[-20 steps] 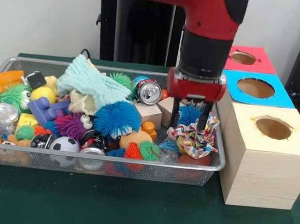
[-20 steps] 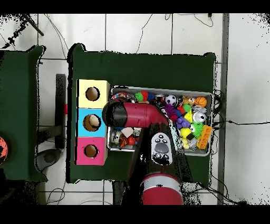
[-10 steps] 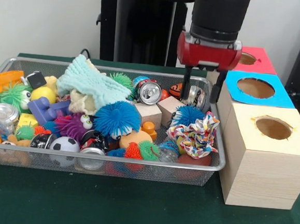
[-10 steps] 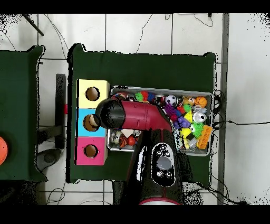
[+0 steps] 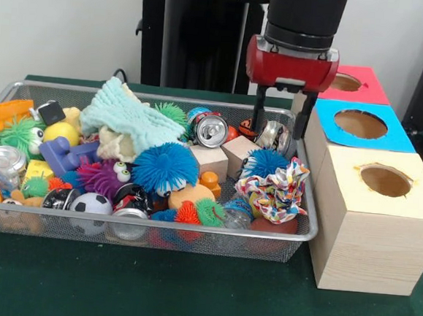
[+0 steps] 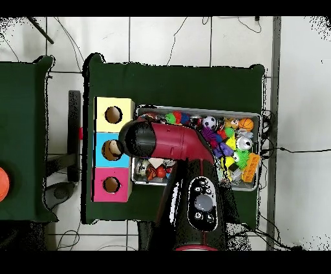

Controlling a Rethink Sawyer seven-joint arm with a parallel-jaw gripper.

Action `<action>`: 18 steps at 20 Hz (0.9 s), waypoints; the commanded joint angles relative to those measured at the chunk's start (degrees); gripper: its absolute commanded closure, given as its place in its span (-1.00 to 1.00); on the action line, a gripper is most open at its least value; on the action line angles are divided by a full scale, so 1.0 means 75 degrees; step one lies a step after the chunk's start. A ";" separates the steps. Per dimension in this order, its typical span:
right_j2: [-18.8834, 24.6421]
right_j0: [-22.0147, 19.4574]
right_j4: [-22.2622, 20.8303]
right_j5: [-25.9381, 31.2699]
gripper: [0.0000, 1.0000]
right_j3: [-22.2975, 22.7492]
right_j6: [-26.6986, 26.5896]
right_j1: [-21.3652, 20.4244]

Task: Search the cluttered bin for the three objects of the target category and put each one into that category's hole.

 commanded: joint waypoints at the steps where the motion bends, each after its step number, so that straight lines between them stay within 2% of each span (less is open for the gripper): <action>1: 0.0376 -0.0371 0.0386 -0.0382 -1.00 0.0254 0.1618 0.0780; 10: 0.0599 -0.0548 0.0629 -0.0893 -1.00 0.0119 0.1549 0.1292; 18: 0.0680 -0.0609 0.0716 -0.0944 -1.00 0.0060 0.1370 0.1279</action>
